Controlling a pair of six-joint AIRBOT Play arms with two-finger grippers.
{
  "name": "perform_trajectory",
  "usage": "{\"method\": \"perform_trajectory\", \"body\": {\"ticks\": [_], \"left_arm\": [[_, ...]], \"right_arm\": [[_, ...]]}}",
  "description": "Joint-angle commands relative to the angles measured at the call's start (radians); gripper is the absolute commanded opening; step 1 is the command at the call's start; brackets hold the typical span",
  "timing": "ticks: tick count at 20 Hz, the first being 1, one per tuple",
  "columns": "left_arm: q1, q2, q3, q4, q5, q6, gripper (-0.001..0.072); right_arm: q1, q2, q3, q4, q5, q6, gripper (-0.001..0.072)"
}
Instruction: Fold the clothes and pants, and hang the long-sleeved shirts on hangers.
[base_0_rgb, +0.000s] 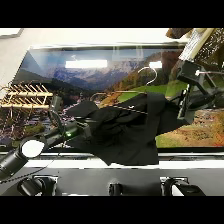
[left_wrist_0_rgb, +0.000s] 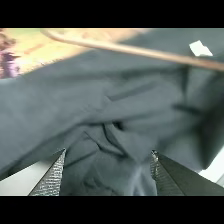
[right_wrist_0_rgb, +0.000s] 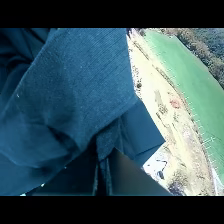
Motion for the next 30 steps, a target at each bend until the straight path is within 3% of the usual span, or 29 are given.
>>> {"method": "perform_trajectory", "body": {"ticks": [1, 4, 6, 8, 11, 15, 16, 18, 19, 20, 25, 30], "left_arm": [[0.091, 0.002, 0.0, 0.001, -0.022, -0.171, 0.0613], [0.207, -0.008, 0.0, 0.1, -0.235, -0.185, 0.0612], [0.243, -0.024, 0.001, 0.264, -0.352, -0.315, 0.0612], [0.242, -0.039, 0.002, 0.348, -0.354, -0.349, 0.0612], [0.227, -0.097, 0.003, 0.344, -0.316, -0.35, 0.0601], [0.154, -0.179, 0.003, 0.342, -0.18, -0.35, 0.0576], [0.137, -0.2, 0.003, 0.342, -0.159, -0.349, 0.0441], [0.113, -0.236, 0.003, 0.342, -0.126, -0.349, 0.0365], [0.105, -0.248, 0.003, 0.342, -0.104, -0.349, 0.025], [0.104, -0.251, 0.003, 0.342, -0.078, -0.346, 0.0046], [0.164, -0.248, 0.158, 0.343, -0.08, -0.34, 0.0021], [0.18, -0.249, 0.383, 0.346, -0.188, -0.25, 0.002]], "right_arm": [[0.0, 0.012, 0.0, -0.004, 0.009, 0.005, 0.0021], [0.0, 0.011, 0.0, -0.002, 0.008, 0.005, 0.0022], [0.0, 0.011, 0.0, 0.001, -0.002, 0.005, 0.0022], [0.0, 0.011, 0.0, 0.005, -0.008, 0.005, 0.0022], [0.0, 0.006, 0.0, 0.012, -0.009, 0.028, 0.0023], [0.0, -0.006, -0.009, 0.028, -0.006, 0.031, 0.0023], [0.0, -0.008, -0.009, 0.028, -0.006, 0.031, 0.0023], [0.0, -0.01, -0.009, 0.029, -0.006, 0.031, 0.0023], [0.0, -0.01, -0.009, 0.031, -0.005, 0.031, 0.0023], [0.0, -0.01, -0.009, 0.03, -0.003, 0.032, 0.0023], [0.001, -0.01, -0.009, 0.051, 0.016, 0.103, 0.0023], [0.001, -0.019, -0.06, 0.065, 0.015, 0.102, 0.0023]]}}
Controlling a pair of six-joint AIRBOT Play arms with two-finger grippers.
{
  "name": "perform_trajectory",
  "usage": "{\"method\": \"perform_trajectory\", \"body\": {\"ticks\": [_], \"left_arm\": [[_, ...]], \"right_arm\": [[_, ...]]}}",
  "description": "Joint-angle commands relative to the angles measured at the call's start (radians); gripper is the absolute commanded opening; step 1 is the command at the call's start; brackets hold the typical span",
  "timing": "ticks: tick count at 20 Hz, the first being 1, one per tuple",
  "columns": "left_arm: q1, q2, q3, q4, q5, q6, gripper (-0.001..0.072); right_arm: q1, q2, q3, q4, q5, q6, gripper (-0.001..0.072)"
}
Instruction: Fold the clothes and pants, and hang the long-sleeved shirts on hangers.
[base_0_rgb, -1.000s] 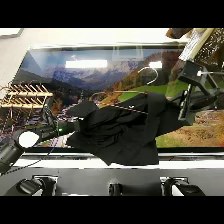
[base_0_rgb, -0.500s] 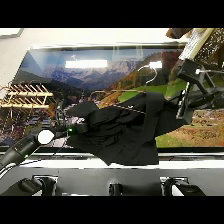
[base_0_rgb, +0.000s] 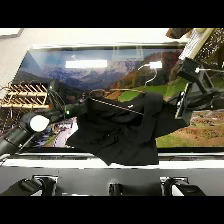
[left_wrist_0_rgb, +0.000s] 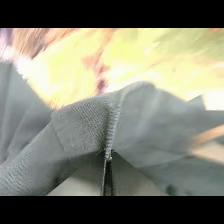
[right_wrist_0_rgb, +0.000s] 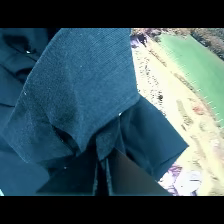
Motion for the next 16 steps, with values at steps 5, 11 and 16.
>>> {"method": "perform_trajectory", "body": {"ticks": [5, 11, 16], "left_arm": [[0.008, -0.003, 0.167, 0.003, -0.071, 0.049, 0.002], [-0.009, -0.003, 0.171, 0.002, -0.099, 0.053, 0.002], [-0.026, -0.003, 0.192, -0.001, -0.062, 0.058, 0.002]], "right_arm": [[0.001, -0.017, -0.112, -0.007, -0.053, -0.003, 0.0023], [0.001, -0.068, -0.137, 0.001, -0.1, -0.023, 0.0023], [0.159, -0.136, -0.137, -0.062, -0.123, 0.005, 0.0023]]}}
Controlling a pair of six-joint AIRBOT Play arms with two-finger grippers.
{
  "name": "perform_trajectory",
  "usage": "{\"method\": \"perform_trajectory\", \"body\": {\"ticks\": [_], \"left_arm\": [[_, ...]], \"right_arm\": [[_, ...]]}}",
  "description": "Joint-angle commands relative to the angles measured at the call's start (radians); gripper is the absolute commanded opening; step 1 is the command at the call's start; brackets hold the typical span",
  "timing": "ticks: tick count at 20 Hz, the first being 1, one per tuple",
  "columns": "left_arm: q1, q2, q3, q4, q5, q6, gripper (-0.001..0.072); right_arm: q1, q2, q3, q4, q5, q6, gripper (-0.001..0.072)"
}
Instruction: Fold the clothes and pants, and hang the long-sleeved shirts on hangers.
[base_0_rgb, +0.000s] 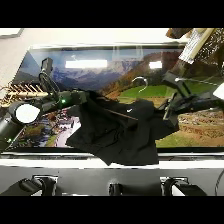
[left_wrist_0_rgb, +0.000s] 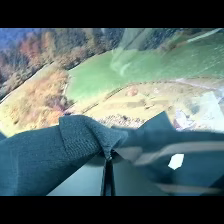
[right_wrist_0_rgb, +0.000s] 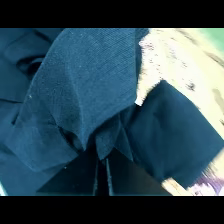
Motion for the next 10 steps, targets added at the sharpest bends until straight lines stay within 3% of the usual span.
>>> {"method": "perform_trajectory", "body": {"ticks": [1, 3, 5, 10], "left_arm": [[-0.006, 0.002, 0.034, -0.002, 0.015, 0.004, 0.0021], [-0.01, 0.008, 0.082, -0.002, -0.017, 0.047, 0.002], [-0.019, 0.017, 0.131, -0.001, -0.073, 0.087, 0.002], [-0.105, 0.042, 0.143, 0.025, -0.271, 0.079, 0.0019]], "right_arm": [[0.133, -0.048, -0.002, -0.102, -0.068, 0.075, 0.0022], [0.206, -0.07, -0.002, -0.178, -0.175, 0.154, 0.0022], [0.242, -0.089, -0.002, -0.181, -0.244, 0.167, 0.0022], [0.249, -0.087, 0.035, -0.199, -0.446, 0.286, 0.0022]]}}
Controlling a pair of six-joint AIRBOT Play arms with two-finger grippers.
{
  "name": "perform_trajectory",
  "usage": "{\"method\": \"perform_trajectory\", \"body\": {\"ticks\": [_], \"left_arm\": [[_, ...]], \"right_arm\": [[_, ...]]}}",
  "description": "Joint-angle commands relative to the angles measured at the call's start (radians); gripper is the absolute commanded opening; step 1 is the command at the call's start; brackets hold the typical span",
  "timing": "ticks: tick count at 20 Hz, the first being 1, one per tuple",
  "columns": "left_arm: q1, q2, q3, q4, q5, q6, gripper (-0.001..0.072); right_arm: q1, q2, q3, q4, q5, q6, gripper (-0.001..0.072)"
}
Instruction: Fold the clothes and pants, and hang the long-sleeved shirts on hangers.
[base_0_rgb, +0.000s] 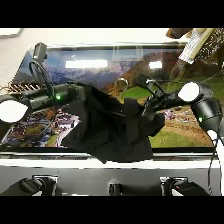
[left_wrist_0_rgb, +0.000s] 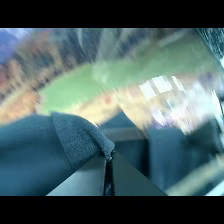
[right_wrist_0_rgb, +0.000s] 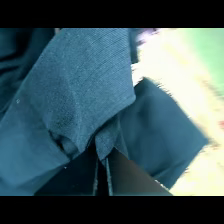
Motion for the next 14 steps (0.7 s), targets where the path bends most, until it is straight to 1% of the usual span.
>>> {"method": "perform_trajectory", "body": {"ticks": [1, 2, 3, 6, 8, 11, 14], "left_arm": [[-0.066, 0.009, -0.005, 0.054, -0.139, -0.018, 0.0019], [-0.085, 0.009, -0.03, 0.092, -0.133, -0.068, 0.0019], [-0.097, 0.007, -0.058, 0.109, -0.122, -0.093, 0.002], [-0.134, 0.007, -0.145, 0.106, -0.056, -0.097, 0.002], [-0.163, 0.007, -0.185, 0.106, -0.024, -0.097, 0.0019], [-0.199, 0.007, -0.244, 0.106, 0.004, -0.107, 0.0019], [-0.214, 0.007, -0.296, 0.106, 0.01, -0.132, 0.002]], "right_arm": [[0.015, 0.009, 0.053, -0.035, -0.122, 0.079, 0.0022], [0.015, 0.024, 0.075, -0.042, -0.118, 0.083, 0.0022], [0.015, 0.04, 0.1, -0.05, -0.103, 0.091, 0.0023], [0.015, 0.088, 0.141, -0.069, -0.059, 0.106, 0.0022], [0.015, 0.127, 0.141, -0.124, -0.06, 0.133, 0.0023], [0.015, 0.171, 0.141, -0.224, -0.067, 0.149, 0.0023], [0.015, 0.203, 0.143, -0.274, -0.071, 0.171, 0.0023]]}}
